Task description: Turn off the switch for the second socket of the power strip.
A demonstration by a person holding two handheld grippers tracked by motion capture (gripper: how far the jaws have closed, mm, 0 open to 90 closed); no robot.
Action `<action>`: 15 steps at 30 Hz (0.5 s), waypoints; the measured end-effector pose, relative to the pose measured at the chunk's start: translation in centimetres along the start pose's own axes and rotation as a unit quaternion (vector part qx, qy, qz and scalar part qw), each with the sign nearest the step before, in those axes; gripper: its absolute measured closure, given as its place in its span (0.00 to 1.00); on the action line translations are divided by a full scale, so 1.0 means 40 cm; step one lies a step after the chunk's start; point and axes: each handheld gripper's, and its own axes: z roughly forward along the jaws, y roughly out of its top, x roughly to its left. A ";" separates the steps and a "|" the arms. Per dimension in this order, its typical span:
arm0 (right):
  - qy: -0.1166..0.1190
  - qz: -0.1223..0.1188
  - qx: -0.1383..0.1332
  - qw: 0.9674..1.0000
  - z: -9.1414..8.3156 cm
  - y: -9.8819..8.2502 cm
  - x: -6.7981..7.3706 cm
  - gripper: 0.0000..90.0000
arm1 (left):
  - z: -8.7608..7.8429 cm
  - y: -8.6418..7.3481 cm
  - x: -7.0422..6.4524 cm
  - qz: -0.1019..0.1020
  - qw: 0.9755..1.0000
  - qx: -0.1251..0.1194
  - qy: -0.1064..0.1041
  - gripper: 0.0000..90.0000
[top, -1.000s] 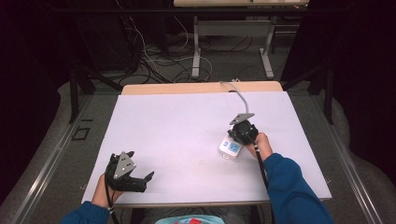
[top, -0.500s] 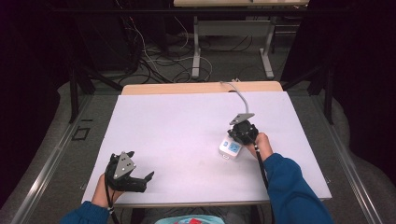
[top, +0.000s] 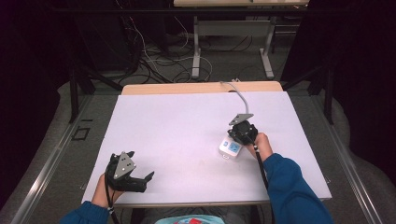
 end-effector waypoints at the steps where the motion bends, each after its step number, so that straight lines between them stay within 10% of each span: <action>1: 0.002 0.001 -0.001 1.000 0.000 0.000 0.000 1.00 | 0.000 0.000 0.001 0.002 1.000 0.001 -0.001 0.02; 15: 0.004 0.011 -0.016 1.000 -0.026 0.011 -0.009 0.90 | -0.001 0.000 0.001 0.001 1.000 0.001 0.000 0.02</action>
